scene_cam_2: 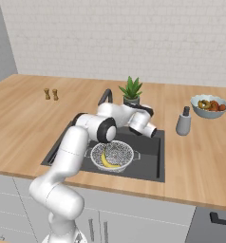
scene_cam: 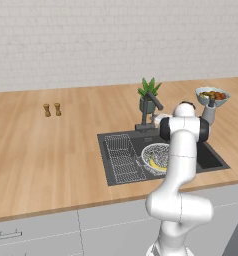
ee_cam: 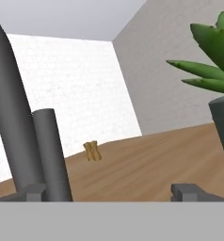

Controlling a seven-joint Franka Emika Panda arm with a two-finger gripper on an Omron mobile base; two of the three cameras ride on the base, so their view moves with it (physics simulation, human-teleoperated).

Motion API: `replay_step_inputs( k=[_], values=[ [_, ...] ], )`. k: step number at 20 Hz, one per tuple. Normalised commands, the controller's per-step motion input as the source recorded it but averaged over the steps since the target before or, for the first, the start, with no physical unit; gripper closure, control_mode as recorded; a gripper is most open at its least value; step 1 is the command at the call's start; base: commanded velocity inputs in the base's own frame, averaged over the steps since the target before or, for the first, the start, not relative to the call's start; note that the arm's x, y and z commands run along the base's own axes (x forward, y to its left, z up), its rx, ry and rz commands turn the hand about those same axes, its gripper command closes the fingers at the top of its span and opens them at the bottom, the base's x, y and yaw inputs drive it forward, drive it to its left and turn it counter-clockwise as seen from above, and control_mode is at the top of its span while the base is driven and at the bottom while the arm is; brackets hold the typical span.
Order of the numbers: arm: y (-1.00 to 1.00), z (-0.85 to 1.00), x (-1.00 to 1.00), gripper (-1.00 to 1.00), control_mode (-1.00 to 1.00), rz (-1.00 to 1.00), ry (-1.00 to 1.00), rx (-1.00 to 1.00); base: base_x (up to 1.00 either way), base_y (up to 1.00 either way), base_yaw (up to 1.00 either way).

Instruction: Put the colander in the sink, put the banana in the colander, and turn on the sink faucet and pour water over the colander.

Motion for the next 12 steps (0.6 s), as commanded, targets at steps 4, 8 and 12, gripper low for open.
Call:
replay_step_inputs(
  k=[4, 8, 12],
  values=[
    [0.05, 0.0, 0.01, -1.0, -1.0, -0.04, 0.0, -0.01, 0.0, 0.0, 0.0],
    [0.0, 0.0, 0.18, -1.0, -1.0, -0.05, 0.0, 0.0, 0.0, 0.0, 0.0],
    [0.0, 0.0, 0.33, -1.0, -1.0, -0.08, 0.0, -0.02, 0.0, 0.0, 0.0]
  ],
)
